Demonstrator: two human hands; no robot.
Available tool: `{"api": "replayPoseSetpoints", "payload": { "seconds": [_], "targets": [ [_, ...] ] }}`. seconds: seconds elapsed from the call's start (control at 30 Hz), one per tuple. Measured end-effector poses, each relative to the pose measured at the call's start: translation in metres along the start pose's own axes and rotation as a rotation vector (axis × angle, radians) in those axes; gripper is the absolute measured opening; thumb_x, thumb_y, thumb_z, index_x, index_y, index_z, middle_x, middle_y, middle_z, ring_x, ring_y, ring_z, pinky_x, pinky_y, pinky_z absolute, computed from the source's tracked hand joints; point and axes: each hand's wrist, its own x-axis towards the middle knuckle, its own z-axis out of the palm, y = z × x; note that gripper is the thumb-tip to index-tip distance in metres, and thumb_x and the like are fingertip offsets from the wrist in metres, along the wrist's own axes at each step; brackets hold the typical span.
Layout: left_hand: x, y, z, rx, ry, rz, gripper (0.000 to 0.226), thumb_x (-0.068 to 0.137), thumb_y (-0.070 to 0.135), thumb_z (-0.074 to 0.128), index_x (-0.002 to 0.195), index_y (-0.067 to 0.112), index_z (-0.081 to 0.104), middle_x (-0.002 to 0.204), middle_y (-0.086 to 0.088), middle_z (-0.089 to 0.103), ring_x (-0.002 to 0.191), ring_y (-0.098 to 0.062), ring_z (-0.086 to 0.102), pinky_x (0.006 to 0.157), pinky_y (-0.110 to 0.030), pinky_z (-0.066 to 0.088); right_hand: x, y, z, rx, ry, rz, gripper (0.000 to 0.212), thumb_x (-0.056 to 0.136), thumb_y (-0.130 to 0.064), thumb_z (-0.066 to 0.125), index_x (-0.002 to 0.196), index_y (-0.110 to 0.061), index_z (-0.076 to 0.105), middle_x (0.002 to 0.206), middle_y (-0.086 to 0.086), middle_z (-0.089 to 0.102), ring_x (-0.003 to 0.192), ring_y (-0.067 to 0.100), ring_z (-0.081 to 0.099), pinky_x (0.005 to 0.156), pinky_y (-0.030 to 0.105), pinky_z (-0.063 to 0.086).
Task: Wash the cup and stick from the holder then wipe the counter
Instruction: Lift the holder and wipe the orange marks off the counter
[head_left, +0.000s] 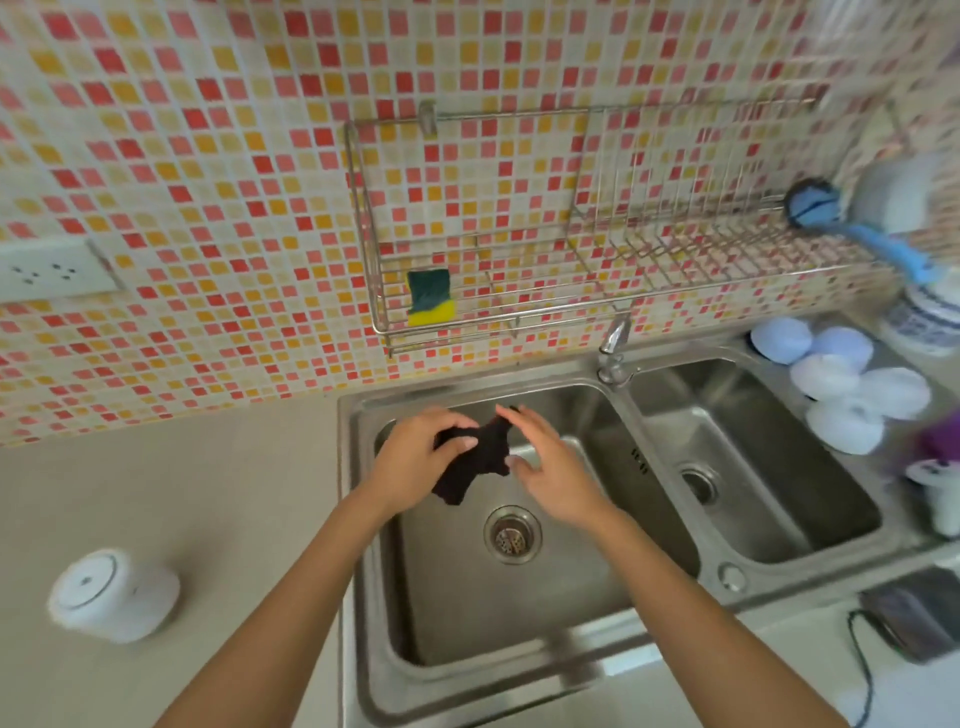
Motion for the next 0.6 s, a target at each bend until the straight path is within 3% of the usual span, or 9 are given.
{"api": "replayPoseSetpoints", "payload": {
  "seconds": [0.1,0.17,0.27,0.43,0.6],
  "targets": [
    [0.020,0.039,-0.015,0.031,0.050,0.076,0.022,0.093,0.018,0.062,0.114,0.021,0.069,0.105,0.012,0.064,0.098,-0.003,0.057,0.087,-0.016,0.044,0.013,0.005,-0.049,-0.035,0.012,-0.040,0.024,0.092,-0.021,0.063,0.116,-0.024,0.062,0.150,-0.001,0.038,0.138,0.003,0.028,0.115,0.035,0.027],
    [0.034,0.061,-0.027,0.051,0.138,0.100,0.029,0.091,0.021,0.064,0.120,0.023,0.065,0.110,0.014,0.064,0.100,-0.003,0.057,0.087,-0.016,0.045,0.020,-0.002,-0.085,0.021,0.049,-0.077,0.015,0.090,-0.024,0.066,0.105,-0.024,0.065,0.131,-0.004,0.058,0.126,0.006,0.048,0.110,0.038,0.037],
    [0.057,0.082,-0.048,-0.070,0.280,0.067,0.030,0.086,0.025,0.071,0.115,0.025,0.063,0.101,0.009,0.068,0.092,-0.006,0.063,0.082,-0.023,0.051,0.035,-0.029,-0.137,0.188,0.104,-0.102,0.012,0.088,-0.020,0.069,0.096,-0.028,0.066,0.101,-0.009,0.070,0.099,0.010,0.065,0.095,0.035,0.050],
    [0.104,0.106,-0.071,-0.130,0.365,0.074,0.009,0.089,0.026,0.067,0.094,0.018,0.065,0.081,0.009,0.070,0.076,0.001,0.064,0.068,-0.013,0.047,0.083,-0.063,-0.194,0.311,0.228,-0.184,0.024,0.084,-0.014,0.073,0.086,-0.038,0.068,0.090,-0.018,0.071,0.091,0.003,0.066,0.086,0.020,0.049],
    [0.157,0.101,-0.081,0.014,0.400,0.040,0.020,0.095,0.035,0.057,0.082,0.022,0.066,0.081,0.004,0.069,0.079,-0.014,0.063,0.073,-0.029,0.045,0.136,-0.067,-0.207,0.376,0.306,-0.177,0.013,0.087,-0.023,0.070,0.088,-0.036,0.072,0.089,-0.013,0.072,0.093,0.010,0.067,0.083,0.032,0.053]
  ]
}}
